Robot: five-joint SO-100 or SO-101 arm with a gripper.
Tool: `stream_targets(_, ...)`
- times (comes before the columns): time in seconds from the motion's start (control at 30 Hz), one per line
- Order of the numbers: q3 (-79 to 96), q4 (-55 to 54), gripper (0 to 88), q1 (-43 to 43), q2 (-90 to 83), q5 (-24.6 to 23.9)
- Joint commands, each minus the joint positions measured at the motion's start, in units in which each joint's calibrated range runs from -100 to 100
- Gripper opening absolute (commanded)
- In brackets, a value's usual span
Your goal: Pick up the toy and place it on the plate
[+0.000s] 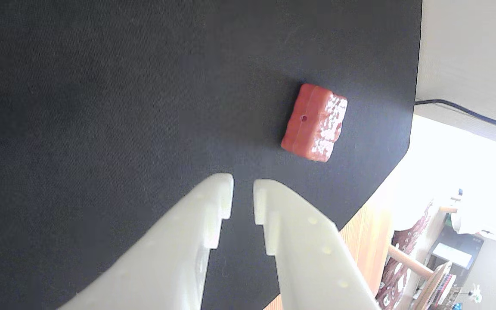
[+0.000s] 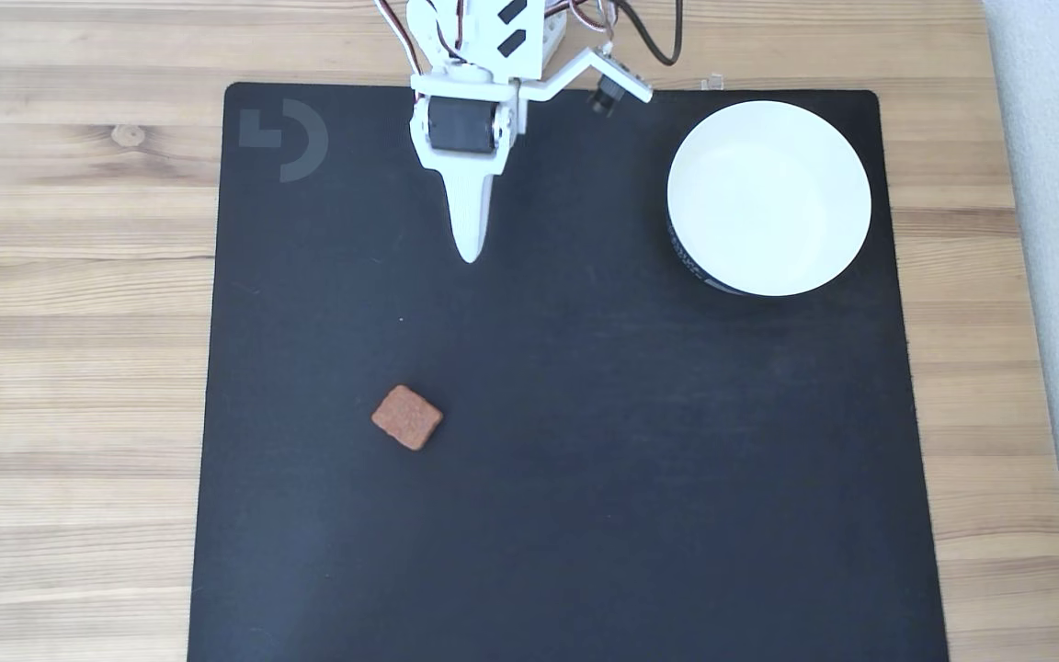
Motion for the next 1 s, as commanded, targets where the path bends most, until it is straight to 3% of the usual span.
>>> stream_targets(0.0,0.3,0.2,2.2,0.4,-0.7,-0.2)
stream_targets(0.3,-5.0,1.6,2.2,0.4,1.9,-1.4)
stream_targets(0.97,-48.5,-3.2,2.2,0.9,56.5,-3.3)
